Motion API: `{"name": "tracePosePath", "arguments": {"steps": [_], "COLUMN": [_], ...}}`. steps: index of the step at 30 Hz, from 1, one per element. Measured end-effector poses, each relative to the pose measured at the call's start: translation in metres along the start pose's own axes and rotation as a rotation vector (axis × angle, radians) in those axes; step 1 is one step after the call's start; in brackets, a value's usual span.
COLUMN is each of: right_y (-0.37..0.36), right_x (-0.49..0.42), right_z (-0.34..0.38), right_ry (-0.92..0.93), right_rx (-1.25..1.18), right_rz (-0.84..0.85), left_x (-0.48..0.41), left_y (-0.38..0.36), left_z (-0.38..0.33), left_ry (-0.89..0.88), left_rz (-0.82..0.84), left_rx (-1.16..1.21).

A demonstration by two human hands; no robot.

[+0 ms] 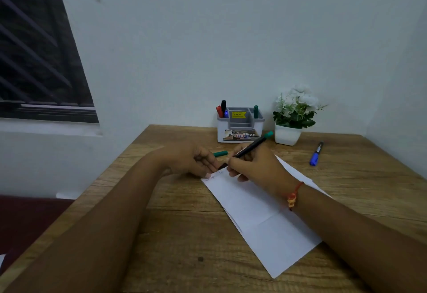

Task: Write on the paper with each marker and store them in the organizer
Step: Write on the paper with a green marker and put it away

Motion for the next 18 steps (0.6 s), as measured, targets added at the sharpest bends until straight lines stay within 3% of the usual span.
{"name": "tracePosePath", "arguments": {"steps": [4,18], "right_y": [-0.017,-0.021], "right_x": [-0.001,0.001], "right_z": [-0.004,-0.012], "right_ry": [-0.023,-0.072], "right_rx": [0.035,0.23], "right_rz": [0.067,0.001], "left_x": [0.001,0.001], "left_y": [0.0,-0.002], "left_z": [0.002,0.002], "left_ry": [-0.005,-0.04], "left_rz": [0.008,0.0], "left_rx": [0.051,0.084]}}
Point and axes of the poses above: each hand's wrist, its own x-axis away from the middle knuckle, its own y-axis out of the back of the hand, z = x × y, the point moved 2 cm from there along -x, towards the middle knuckle, and after that the axes turned 9 degrees about z, right-handed, at the moved point
